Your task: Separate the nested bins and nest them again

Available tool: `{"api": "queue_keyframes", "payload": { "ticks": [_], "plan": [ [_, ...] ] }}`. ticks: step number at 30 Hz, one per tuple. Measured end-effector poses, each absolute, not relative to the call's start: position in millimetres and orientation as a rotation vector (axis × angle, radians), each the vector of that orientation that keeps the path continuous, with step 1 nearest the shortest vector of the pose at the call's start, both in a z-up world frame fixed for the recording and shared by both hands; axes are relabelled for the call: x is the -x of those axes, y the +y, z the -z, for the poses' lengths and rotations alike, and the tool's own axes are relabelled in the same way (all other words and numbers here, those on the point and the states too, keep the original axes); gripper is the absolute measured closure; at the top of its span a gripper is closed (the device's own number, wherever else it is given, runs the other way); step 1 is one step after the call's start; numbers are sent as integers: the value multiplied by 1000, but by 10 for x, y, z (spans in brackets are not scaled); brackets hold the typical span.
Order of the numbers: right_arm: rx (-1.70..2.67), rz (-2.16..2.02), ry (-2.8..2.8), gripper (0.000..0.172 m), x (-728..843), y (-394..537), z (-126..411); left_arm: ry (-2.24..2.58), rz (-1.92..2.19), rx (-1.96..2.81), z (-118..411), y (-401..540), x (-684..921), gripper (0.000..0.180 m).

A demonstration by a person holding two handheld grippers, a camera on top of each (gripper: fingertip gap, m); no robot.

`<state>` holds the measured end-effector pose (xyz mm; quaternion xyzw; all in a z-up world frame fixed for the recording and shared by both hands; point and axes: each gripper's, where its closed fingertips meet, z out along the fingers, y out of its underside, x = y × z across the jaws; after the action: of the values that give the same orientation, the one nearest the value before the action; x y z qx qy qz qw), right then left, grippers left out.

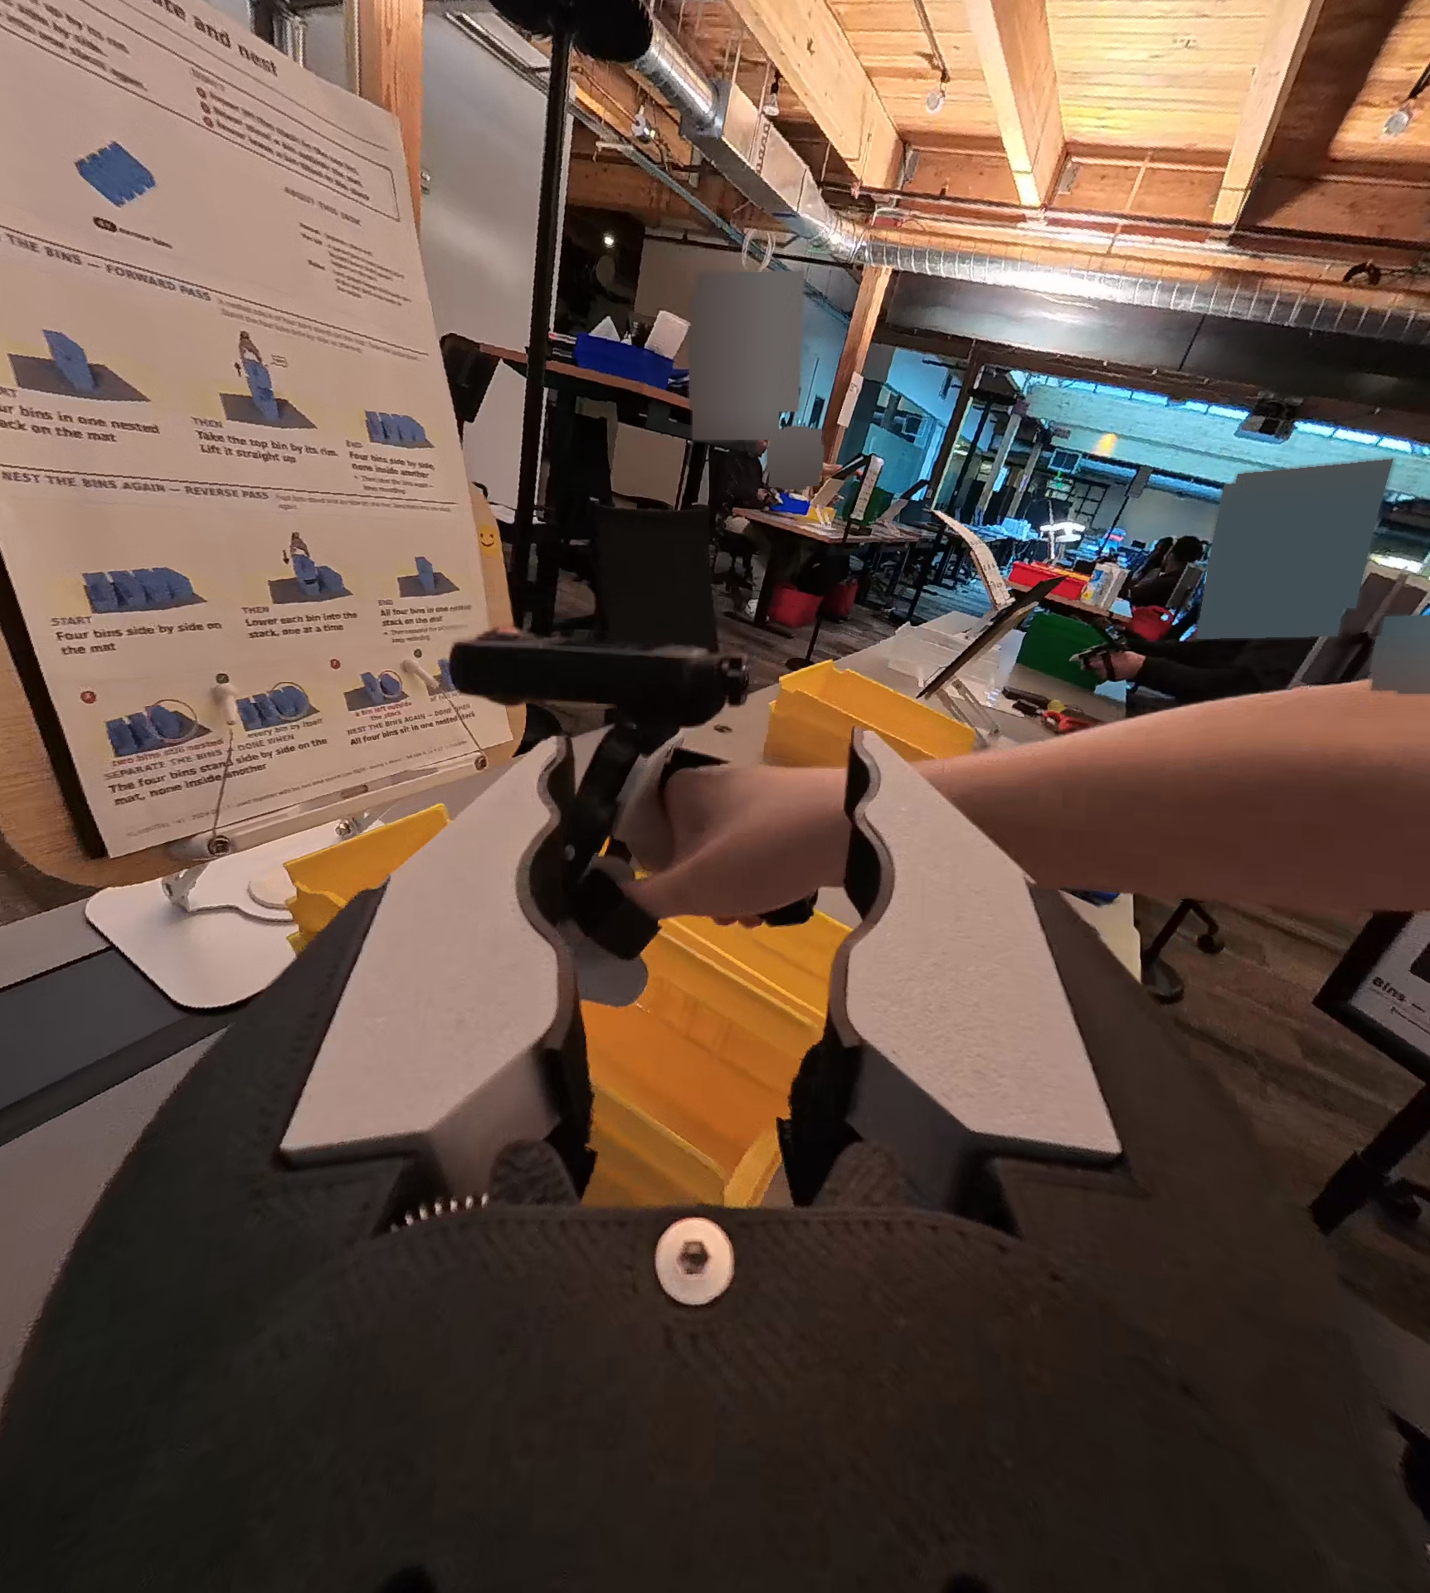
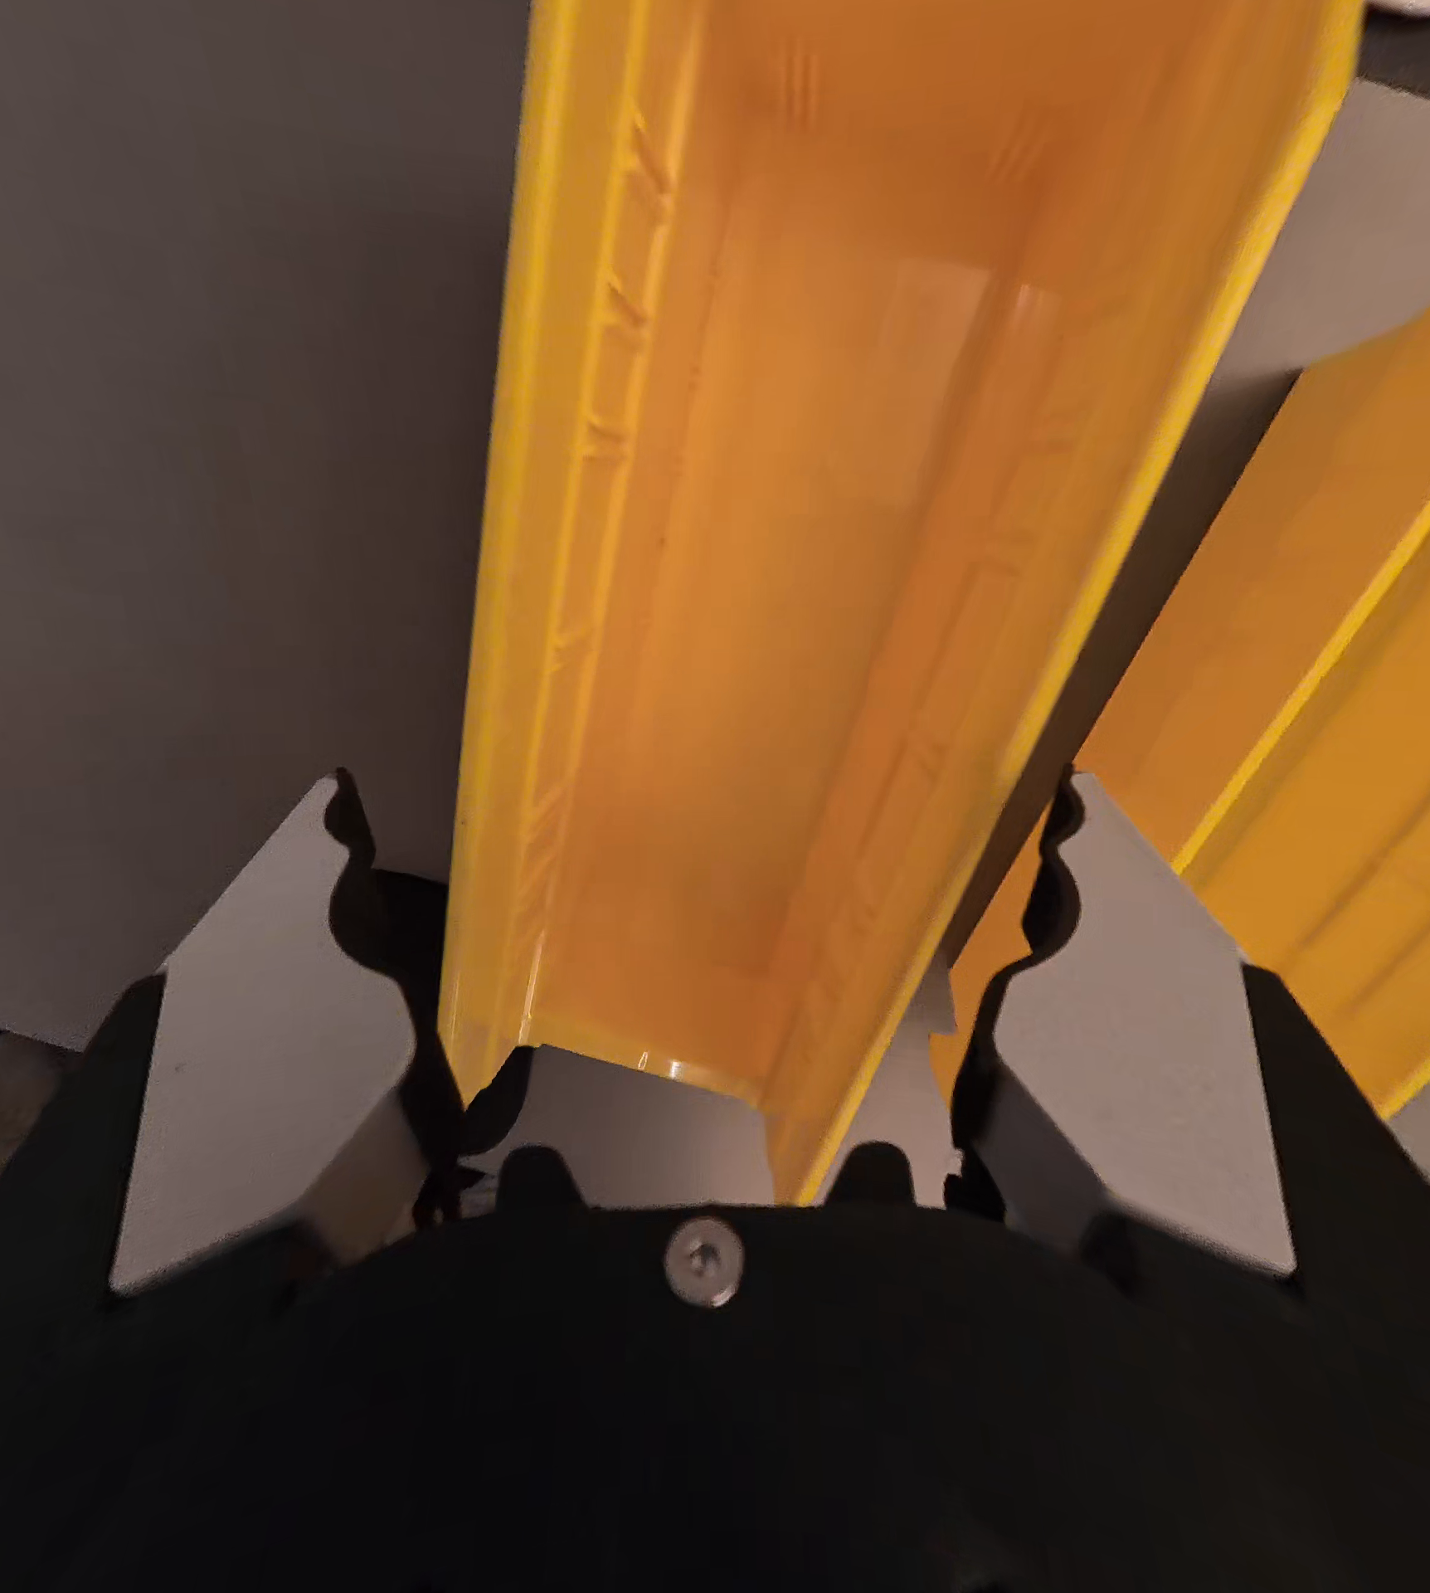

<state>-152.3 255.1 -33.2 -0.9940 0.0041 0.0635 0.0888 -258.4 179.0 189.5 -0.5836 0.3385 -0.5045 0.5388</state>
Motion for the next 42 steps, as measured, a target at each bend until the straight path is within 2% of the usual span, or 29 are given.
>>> {"api": "queue_keyframes", "payload": {
  "ticks": [3,7,12,30,36,42],
  "plan": [
    [2992,-201,54,22,1553,2518,460,758,1219,1361,-1955,1823,2677,119],
    [3008,-118,57,41,1500,2522,504,743,1231,1360,-1958,1849,2703,119],
    [3003,-127,68,50,1506,2529,483,768,1227,1373,-1927,1839,2659,119],
    [3022,-185,73,56,1536,2528,328,795,1199,1393,-1893,1828,2560,119],
    [2965,-235,72,55,1559,2623,1,800,1186,1405,-1873,1836,2541,120],
    [2953,-243,38,55,1351,2487,-648,779,1177,1397,-1899,1848,2584,119]
  ]
}}
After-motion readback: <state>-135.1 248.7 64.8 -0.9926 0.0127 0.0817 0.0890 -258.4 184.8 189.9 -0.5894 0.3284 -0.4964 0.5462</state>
